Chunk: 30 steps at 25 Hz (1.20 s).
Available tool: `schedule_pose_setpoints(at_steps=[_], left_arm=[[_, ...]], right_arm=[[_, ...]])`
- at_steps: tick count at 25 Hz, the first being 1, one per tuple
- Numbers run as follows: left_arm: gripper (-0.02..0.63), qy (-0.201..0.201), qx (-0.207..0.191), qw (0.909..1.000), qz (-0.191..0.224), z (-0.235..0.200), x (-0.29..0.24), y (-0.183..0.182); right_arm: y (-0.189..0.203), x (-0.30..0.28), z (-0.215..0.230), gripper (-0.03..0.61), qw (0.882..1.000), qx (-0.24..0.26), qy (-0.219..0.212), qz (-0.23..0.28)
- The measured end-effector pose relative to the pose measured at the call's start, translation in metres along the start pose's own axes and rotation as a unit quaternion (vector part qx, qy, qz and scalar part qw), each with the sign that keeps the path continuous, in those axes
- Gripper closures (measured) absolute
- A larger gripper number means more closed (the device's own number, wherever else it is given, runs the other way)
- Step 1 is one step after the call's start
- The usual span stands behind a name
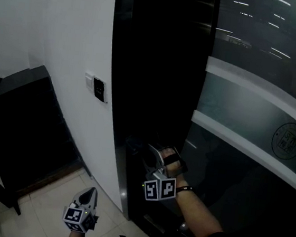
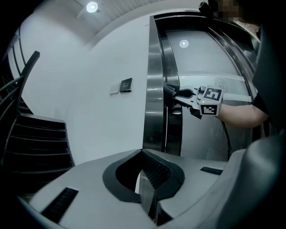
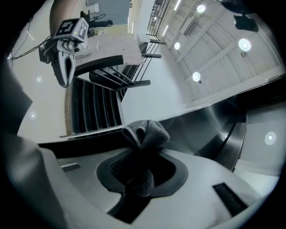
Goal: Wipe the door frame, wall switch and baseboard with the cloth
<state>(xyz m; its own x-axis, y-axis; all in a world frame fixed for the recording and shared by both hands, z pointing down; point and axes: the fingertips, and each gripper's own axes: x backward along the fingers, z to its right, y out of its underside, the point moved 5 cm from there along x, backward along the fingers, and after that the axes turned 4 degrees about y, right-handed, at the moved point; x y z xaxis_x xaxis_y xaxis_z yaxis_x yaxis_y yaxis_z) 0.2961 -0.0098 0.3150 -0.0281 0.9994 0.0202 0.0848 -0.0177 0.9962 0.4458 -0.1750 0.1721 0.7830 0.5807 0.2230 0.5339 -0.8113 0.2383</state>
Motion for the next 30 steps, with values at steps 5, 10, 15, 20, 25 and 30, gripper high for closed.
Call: schedule_pose_setpoints(at_steps=[5, 10, 15, 20, 25, 30], left_arm=[[0.621, -0.01, 0.015, 0.9997, -0.014, -0.001, -0.001, 0.016], [0.621, -0.013, 0.028, 0.9992, -0.024, 0.001, 0.001, 0.024], [0.621, -0.03, 0.027, 0.9988, -0.025, -0.005, -0.001, 0.025], [0.621, -0.039, 0.042, 0.9982, -0.019, -0.009, -0.006, 0.027], [0.621, -0.048, 0.07, 0.9962, -0.019, -0.007, -0.008, 0.04], [0.621, -0.063, 0.117, 0.9911, -0.003, -0.019, -0.005, 0.042]], right_arm=[[0.009, 0.005, -0.024, 0.494, 1.0, -0.004, -0.024, -0.005], [0.012, 0.012, -0.046, 0.494, 0.999, -0.014, -0.046, -0.009], [0.019, 0.017, -0.065, 0.494, 0.998, -0.017, -0.064, -0.01], [0.024, 0.022, -0.088, 0.494, 0.996, -0.021, -0.083, -0.008], [0.03, 0.032, -0.116, 0.494, 0.994, -0.022, -0.105, -0.006], [0.037, 0.038, -0.142, 0.494, 0.993, -0.039, -0.115, -0.008]])
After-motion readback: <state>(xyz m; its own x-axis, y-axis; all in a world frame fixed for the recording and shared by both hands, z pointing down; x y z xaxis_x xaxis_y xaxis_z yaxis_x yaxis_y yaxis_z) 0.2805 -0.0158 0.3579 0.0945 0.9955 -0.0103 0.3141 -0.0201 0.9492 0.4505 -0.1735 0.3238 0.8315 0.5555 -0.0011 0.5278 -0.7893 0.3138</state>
